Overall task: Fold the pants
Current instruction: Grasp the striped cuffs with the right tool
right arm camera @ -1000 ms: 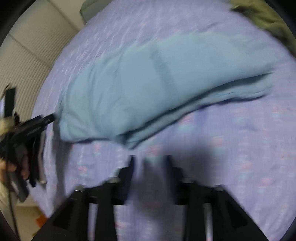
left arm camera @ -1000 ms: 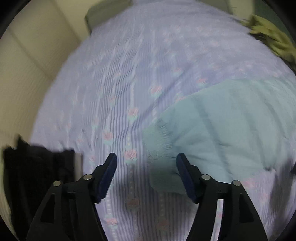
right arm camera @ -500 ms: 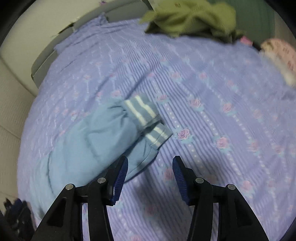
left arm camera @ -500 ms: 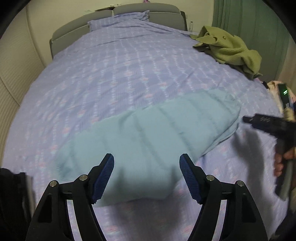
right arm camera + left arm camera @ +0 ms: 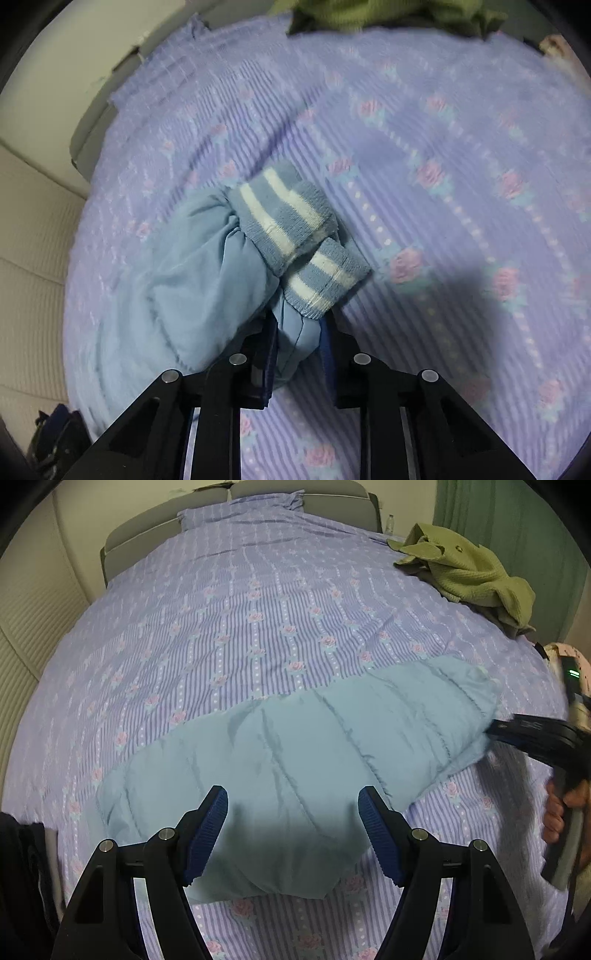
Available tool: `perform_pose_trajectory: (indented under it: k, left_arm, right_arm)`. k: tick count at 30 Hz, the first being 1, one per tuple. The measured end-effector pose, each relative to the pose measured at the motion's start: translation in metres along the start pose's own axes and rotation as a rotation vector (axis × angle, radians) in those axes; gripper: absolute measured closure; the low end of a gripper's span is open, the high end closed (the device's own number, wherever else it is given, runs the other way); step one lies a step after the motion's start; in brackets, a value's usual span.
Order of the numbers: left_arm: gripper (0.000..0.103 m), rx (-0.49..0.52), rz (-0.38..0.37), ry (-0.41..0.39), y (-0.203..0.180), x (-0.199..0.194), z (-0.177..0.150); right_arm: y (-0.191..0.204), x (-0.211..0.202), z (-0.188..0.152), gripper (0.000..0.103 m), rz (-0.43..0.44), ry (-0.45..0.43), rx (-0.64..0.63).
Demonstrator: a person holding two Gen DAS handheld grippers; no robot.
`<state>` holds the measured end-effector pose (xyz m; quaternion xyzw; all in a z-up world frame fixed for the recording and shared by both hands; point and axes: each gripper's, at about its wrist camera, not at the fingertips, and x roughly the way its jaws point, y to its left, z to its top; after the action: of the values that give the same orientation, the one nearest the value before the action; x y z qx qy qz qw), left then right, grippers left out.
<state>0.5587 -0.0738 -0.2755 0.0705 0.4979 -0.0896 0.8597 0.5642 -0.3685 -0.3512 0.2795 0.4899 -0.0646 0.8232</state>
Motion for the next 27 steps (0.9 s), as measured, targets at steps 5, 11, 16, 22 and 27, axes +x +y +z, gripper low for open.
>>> perform_pose_trajectory:
  k: [5,11,16,22,27]
  left_arm:
    - [0.031,-0.025,-0.019,0.030,0.002,0.007,-0.004]
    - [0.030,0.021,-0.003,0.022,-0.011,0.006,-0.010]
    - [0.028,0.013,0.006,0.002,-0.008,0.000,-0.009]
    - [0.028,-0.002,0.061,0.006,0.005,-0.001,-0.010]
    - [0.028,0.002,0.080,0.006,0.010,-0.005,-0.014]
  right_arm:
    - [0.001,-0.028,-0.011,0.080,-0.118,-0.077,-0.096]
    - [-0.015,-0.026,-0.011,0.061,-0.188,-0.030,-0.065]
    - [-0.007,-0.077,-0.014,0.050,-0.146,-0.171,-0.013]
    - [0.011,-0.038,0.005,0.050,-0.044,-0.083,0.003]
    - [0.011,-0.013,0.005,0.083,-0.047,-0.022,0.004]
